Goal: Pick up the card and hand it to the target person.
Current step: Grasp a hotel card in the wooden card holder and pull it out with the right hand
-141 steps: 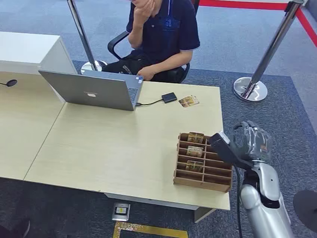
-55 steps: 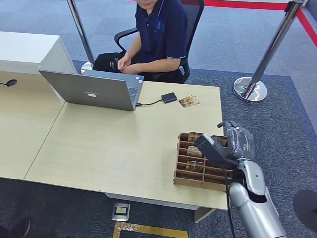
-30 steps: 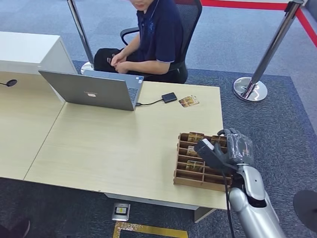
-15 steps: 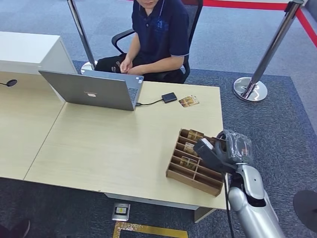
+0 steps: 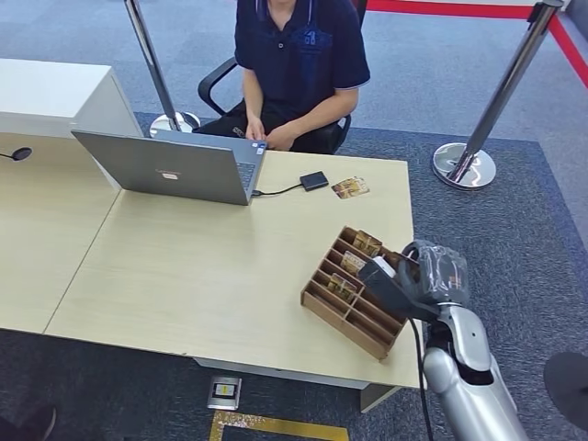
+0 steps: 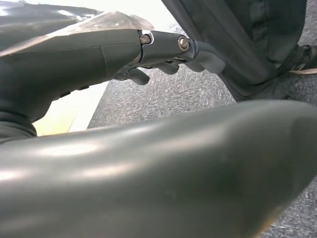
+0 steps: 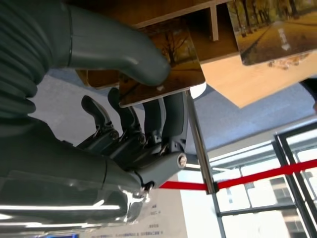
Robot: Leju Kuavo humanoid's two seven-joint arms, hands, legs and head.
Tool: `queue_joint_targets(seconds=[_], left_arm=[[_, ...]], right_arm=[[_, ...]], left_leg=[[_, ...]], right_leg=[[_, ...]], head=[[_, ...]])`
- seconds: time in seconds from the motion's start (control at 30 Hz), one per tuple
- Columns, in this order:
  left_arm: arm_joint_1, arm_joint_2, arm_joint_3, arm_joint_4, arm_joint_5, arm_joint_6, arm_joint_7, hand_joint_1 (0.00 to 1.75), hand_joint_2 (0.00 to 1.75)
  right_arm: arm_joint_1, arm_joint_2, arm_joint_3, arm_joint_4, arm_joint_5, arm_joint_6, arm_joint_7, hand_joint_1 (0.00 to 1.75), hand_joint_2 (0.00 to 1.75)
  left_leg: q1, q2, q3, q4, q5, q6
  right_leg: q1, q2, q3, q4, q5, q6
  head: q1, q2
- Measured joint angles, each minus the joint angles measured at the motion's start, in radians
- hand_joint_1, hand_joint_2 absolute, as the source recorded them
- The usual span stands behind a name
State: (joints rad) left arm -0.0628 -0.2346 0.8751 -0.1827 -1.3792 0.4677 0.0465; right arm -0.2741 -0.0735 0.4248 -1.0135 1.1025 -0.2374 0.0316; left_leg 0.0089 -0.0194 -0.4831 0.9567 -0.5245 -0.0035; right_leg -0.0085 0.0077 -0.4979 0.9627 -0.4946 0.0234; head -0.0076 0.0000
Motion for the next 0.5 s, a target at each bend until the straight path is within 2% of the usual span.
queue_joint_targets(seconds=[0.5], left_arm=[[0.000,0.000,0.000,0.001,0.012,0.004,0.002,0.00,0.00]], right_arm=[[-0.047,-0.009,0.008,-0.081,-0.009,-0.003,-0.044,1.50,1.75]], left_leg=[[0.000,0.000,0.000,0.000,0.000,0.000]], right_leg=[[0.000,0.000,0.000,0.000,0.000,0.000]], head=[[0.000,0.000]])
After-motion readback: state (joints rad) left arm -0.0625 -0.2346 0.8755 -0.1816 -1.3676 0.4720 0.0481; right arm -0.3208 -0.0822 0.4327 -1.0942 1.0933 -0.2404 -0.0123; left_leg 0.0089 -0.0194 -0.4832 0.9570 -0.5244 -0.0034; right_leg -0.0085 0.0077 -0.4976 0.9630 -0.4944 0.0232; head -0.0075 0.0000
